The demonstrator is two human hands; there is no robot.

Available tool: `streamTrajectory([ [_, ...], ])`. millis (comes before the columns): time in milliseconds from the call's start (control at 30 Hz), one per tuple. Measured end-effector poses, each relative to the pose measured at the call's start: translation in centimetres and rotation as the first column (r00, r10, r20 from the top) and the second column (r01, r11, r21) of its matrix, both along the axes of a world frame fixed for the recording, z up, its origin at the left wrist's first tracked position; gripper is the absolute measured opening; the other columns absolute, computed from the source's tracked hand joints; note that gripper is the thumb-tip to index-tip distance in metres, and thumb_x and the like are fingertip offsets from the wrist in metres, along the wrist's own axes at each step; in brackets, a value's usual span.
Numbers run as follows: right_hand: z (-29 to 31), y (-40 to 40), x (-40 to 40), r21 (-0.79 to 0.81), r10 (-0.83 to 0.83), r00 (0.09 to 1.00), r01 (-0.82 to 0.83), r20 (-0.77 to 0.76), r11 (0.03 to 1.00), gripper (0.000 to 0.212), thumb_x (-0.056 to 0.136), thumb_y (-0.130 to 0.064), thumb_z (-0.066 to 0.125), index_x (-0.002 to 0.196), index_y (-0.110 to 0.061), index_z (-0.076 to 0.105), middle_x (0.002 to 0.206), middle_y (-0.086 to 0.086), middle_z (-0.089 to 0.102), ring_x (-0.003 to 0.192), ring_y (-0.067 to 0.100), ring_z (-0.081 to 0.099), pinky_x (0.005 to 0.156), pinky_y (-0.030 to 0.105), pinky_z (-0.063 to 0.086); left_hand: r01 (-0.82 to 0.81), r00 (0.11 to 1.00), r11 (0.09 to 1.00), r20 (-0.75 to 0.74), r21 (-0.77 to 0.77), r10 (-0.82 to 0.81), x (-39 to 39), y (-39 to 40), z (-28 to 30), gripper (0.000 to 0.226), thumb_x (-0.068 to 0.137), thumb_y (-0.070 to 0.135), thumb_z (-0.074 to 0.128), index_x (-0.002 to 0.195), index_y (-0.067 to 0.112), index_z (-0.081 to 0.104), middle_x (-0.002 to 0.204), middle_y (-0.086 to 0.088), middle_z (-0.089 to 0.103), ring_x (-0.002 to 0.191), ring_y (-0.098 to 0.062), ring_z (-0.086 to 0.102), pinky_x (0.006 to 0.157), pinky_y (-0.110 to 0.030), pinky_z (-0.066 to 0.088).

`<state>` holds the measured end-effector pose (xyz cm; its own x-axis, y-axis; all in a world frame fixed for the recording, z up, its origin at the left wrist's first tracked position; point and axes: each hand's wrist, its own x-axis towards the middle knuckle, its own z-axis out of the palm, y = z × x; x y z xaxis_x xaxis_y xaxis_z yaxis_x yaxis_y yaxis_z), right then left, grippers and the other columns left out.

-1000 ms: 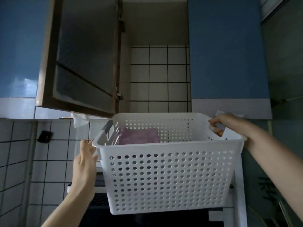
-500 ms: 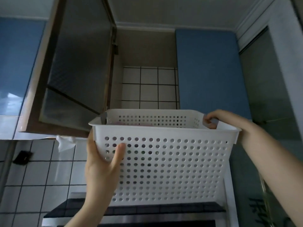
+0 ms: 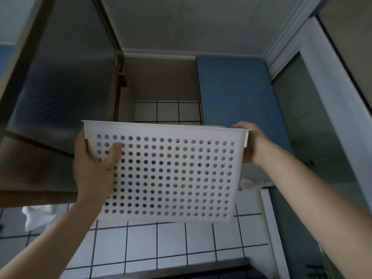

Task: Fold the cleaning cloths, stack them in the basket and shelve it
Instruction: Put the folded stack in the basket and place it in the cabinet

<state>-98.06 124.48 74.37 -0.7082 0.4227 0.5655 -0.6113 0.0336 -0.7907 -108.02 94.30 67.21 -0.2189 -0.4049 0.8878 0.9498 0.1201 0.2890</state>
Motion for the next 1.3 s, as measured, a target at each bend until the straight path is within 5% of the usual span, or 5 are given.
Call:
streamTrajectory([
  [333, -2.3, -1.9, -3.8, -0.003, -0.106, 0.981, 0.107, -0.16, 0.994, 0.031, 0.098, -0.037, 0.033, 0.076, -0.023, 0.05, 0.065, 0.001, 0.061, 0.063, 0.016, 0.058, 0.058, 0.024, 0.047, -0.107, 0.994, 0.993, 0.03, 0.048, 0.105, -3.4, 0.0, -2.1, 0.066, 0.085, 0.032, 0.062, 0.14, 0.03, 0.024, 0.136, -0.002, 0.044, 0.121, -0.021, 0.048, 0.098, -0.05, 0.044],
  [433, -5.1, -2.6, -5.5, -0.07, -0.086, 0.942, 0.067, -0.323, 0.995, 0.036, 0.084, -0.056, 0.039, 0.092, -0.024, 0.053, 0.089, 0.009, 0.058, 0.085, 0.024, 0.056, 0.079, 0.035, 0.045, -0.289, 0.957, 0.956, -0.013, 0.058, 0.29, -3.1, 1.1, -2.5, 0.066, 0.093, 0.032, 0.051, 0.147, 0.031, 0.012, 0.153, 0.0, 0.023, 0.139, -0.022, 0.028, 0.112, -0.051, 0.028],
  [600, -8.5, -3.4, -6.7, -0.136, -0.103, 0.869, 0.041, -0.484, 0.99, 0.032, 0.07, -0.055, 0.043, 0.07, -0.023, 0.04, 0.076, 0.007, 0.041, 0.076, 0.02, 0.038, 0.063, 0.036, 0.03, -0.517, 0.856, 0.853, -0.08, -0.076, 0.511, -2.6, 3.5, -5.0, 0.06, 0.095, 0.037, 0.034, 0.148, 0.036, 0.005, 0.159, -0.006, -0.002, 0.145, -0.035, -0.003, 0.113, -0.062, 0.009],
  [800, -8.1, -3.5, -6.3, -0.189, -0.199, 0.862, 0.122, -0.466, 0.974, 0.043, 0.09, -0.041, 0.035, 0.05, -0.032, 0.045, 0.055, -0.01, 0.051, 0.056, 0.012, 0.047, 0.06, 0.032, 0.035, -0.74, 0.655, 0.478, -0.345, -0.473, 0.673, -4.2, 7.6, -9.0, 0.097, 0.074, 0.081, 0.038, 0.151, 0.029, 0.01, 0.156, -0.025, -0.007, 0.136, -0.058, -0.01, 0.098, -0.081, 0.003],
  [1300, -5.2, -8.7, -5.2, 0.117, -0.239, 0.823, 0.344, -0.516, 0.932, 0.027, 0.098, -0.043, 0.026, 0.091, -0.024, 0.044, 0.073, -0.009, 0.047, 0.061, 0.007, 0.047, 0.057, 0.027, 0.042, -0.515, 0.846, 0.587, -0.259, -0.624, 0.466, -4.9, 5.2, -2.1, 0.095, 0.072, 0.079, 0.04, 0.144, 0.049, -0.013, 0.152, 0.006, -0.034, 0.135, -0.033, -0.039, 0.102, -0.075, -0.008],
])
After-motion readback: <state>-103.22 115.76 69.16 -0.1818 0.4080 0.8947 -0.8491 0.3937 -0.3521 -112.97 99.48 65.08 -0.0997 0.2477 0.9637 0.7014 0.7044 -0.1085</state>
